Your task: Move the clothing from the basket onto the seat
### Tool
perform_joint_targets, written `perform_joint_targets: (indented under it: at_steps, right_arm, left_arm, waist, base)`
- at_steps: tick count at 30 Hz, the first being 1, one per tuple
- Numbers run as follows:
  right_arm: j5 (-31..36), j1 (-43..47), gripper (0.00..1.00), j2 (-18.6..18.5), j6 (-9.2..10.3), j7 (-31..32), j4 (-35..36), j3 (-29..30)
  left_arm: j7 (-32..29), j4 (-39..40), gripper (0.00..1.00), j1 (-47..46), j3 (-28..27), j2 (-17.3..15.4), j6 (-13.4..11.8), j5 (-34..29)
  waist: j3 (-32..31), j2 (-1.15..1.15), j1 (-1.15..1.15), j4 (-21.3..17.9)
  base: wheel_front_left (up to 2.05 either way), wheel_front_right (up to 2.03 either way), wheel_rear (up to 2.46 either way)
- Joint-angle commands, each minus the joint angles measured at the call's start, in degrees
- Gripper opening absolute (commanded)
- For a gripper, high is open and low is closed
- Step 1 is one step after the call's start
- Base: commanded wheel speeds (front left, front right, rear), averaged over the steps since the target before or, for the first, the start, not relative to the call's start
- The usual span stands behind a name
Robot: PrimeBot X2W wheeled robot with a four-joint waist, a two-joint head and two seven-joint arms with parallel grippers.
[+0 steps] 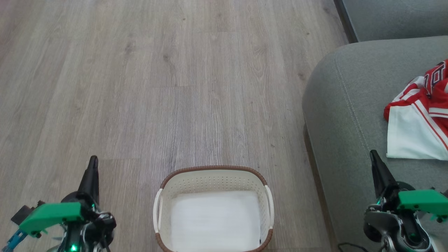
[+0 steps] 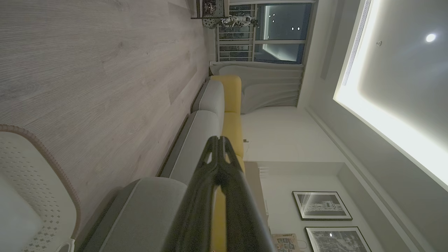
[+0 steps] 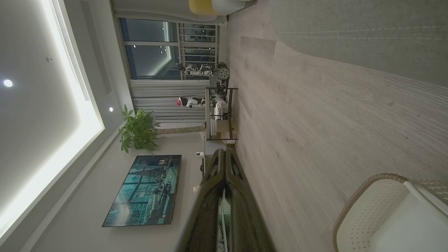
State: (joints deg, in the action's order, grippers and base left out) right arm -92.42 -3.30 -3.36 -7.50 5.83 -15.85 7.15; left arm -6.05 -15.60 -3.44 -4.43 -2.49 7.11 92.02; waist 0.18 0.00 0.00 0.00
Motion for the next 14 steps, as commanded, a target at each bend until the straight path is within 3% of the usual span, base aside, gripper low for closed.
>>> perform_joint_targets:
  at_steps: [1,14]
  right_arm:
    - [0.0,-2.9,0.0,0.2,0.01,0.4,1.8,-1.0]
    - [0.0,-2.9,0.0,0.2,0.01,0.4,1.8,-0.9]
  left_arm:
    - [-0.4,1.5,0.0,-2.8,-2.1,-0.4,0.4,0.1]
    - [-0.4,1.5,0.0,-2.8,-2.1,-0.4,0.4,0.1]
  waist:
    - [0.0,0.0,0.0,0.0]
    - [0.0,0.0,0.0,0.0]
  base:
    - [0.0,0.0,0.0]
    - [0.0,0.0,0.0]
